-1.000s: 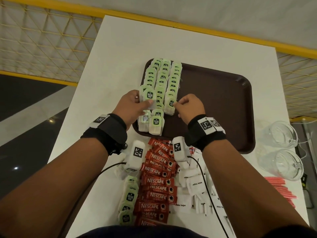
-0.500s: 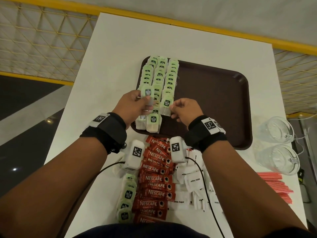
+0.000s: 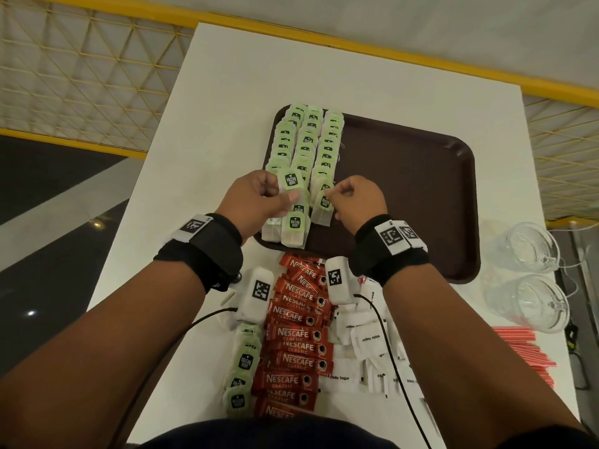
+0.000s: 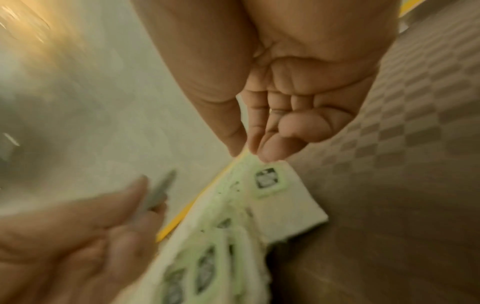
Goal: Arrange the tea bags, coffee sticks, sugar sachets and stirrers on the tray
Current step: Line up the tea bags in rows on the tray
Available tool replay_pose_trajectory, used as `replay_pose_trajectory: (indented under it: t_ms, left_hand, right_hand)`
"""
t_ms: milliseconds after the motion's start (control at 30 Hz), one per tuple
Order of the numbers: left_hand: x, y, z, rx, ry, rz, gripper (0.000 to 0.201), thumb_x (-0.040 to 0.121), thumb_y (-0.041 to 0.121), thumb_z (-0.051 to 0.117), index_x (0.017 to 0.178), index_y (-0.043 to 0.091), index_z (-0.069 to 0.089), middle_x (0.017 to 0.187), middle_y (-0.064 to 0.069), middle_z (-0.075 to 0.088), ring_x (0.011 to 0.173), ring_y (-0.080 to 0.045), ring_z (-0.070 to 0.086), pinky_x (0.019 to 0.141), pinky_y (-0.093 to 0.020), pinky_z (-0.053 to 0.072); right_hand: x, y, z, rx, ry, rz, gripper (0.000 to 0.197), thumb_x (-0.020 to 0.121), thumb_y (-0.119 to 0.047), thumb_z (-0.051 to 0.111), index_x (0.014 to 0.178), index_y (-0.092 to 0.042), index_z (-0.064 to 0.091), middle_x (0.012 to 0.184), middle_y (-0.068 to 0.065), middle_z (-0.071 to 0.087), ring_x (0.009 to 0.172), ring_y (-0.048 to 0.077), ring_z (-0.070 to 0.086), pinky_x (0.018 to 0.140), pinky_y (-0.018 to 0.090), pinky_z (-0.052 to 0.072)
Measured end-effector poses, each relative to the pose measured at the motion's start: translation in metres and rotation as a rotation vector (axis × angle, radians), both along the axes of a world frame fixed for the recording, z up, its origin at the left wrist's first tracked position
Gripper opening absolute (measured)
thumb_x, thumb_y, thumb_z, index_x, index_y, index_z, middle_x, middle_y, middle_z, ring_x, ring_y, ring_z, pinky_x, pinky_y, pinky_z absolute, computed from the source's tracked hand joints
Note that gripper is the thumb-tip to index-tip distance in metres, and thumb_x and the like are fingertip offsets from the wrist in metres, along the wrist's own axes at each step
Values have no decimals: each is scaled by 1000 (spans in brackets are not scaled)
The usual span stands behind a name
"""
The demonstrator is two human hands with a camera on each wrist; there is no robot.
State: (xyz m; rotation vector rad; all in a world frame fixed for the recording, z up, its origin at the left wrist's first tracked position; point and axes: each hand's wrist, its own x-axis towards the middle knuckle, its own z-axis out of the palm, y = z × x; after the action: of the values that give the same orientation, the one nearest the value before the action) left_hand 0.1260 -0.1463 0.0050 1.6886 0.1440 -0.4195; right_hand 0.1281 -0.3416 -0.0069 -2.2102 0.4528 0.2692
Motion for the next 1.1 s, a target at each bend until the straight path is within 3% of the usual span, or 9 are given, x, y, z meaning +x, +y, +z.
replay_pose_trajectory:
  t_ms: [133, 200, 267, 367, 467, 633, 833, 933, 1100]
  left_hand:
    - [-6, -6, 3, 47, -2, -59, 29, 81, 16, 80, 94, 3, 57, 87, -26, 64, 80, -26, 68, 80, -39, 60]
    - [-9, -11, 5, 65, -4, -105, 21, 82, 11, 78, 89, 11, 58, 77, -5, 62, 75, -16, 65, 77, -30, 60]
    - [-12, -16, 8, 104, -37, -156, 19, 83, 12, 77, 88, 18, 59, 78, 2, 62, 73, -10, 64, 72, -23, 59]
    - [-12, -13, 7, 209, -77, -177, 20, 85, 19, 75, 102, 12, 64, 95, -3, 69, 85, -18, 68, 75, -29, 60]
    - [-8, -2, 3, 371, -156, -139, 20, 88, 24, 72, 103, 13, 65, 98, 0, 67, 87, -15, 64, 80, -32, 56]
    - [-9, 13, -4, 549, -167, -79, 40, 81, 34, 78, 110, 14, 58, 106, -2, 59, 89, -16, 58, 72, -27, 46]
    - [-17, 10, -10, 613, -57, -182, 85, 59, 48, 89, 125, 14, 47, 119, -8, 53, 101, -26, 60, 87, -45, 54]
    - [-22, 6, -10, 675, -82, -186, 90, 60, 45, 89, 130, 13, 43, 122, -10, 48, 108, -28, 55, 93, -44, 50]
    - [-27, 0, -11, 738, -124, -190, 92, 62, 41, 89, 133, 9, 40, 127, -13, 46, 116, -30, 48, 97, -41, 44]
  right_hand:
    - [-15, 12, 21, 330, 13, 56, 20, 92, -32, 66, 96, -12, 67, 89, 6, 69, 70, 10, 60, 59, 22, 50]
    - [-21, 15, 21, 410, 28, 48, 11, 91, -20, 69, 94, -11, 63, 82, 8, 66, 66, 12, 59, 52, 18, 48]
    - [-24, 12, 15, 401, 32, 21, 12, 90, -13, 69, 96, -5, 62, 81, 8, 66, 63, 10, 60, 51, 18, 48]
    - [-29, 0, 6, 352, 65, -56, 18, 91, -12, 67, 104, 0, 64, 92, 12, 70, 62, 8, 63, 52, 17, 50]
    - [-32, -9, -6, 290, 115, -128, 5, 91, -11, 67, 92, -9, 62, 90, 13, 70, 64, 13, 65, 57, 20, 55]
    - [-27, -4, -20, 187, 157, -161, 18, 83, -16, 75, 86, -17, 57, 87, 9, 72, 67, 23, 74, 75, 46, 61]
    - [-21, 11, -20, -80, 62, -43, 23, 80, -29, 76, 90, -17, 59, 90, 4, 68, 84, 23, 65, 78, 37, 54]
    - [-21, 10, -20, -81, 45, -85, 31, 81, -31, 76, 101, -16, 57, 91, 3, 66, 84, 22, 65, 78, 37, 55]
    - [-19, 14, -23, -83, 72, -84, 28, 80, -33, 76, 95, -21, 56, 89, 2, 67, 81, 25, 69, 78, 44, 58]
